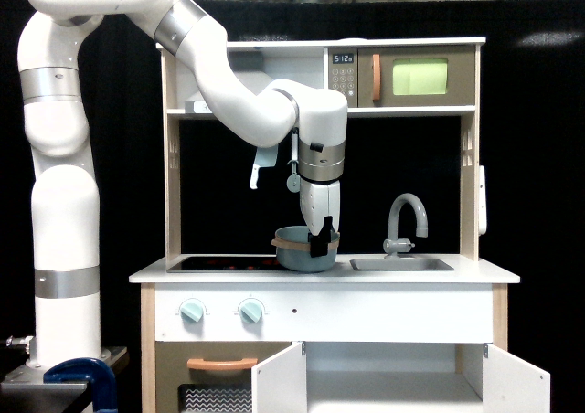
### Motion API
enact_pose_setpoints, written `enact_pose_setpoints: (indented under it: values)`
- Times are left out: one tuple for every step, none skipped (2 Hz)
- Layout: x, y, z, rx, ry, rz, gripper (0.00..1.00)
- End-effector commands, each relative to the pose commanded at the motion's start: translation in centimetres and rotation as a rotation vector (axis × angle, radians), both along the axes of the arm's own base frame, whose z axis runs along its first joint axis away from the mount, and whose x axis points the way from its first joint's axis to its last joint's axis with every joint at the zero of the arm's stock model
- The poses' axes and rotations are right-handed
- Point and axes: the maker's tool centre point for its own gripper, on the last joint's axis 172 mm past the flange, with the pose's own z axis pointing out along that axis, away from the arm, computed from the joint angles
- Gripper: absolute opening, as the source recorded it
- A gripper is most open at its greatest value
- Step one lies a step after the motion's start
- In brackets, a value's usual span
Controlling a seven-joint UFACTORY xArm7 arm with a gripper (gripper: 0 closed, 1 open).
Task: Put the bowl inside the kitchen cabinet
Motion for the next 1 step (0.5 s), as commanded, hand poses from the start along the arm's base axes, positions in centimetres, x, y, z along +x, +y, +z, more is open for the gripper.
enact_pose_setpoints:
  values:
    - [-1.30, -6.80, 3.50, 0.000, 0.000, 0.000, 0.00]
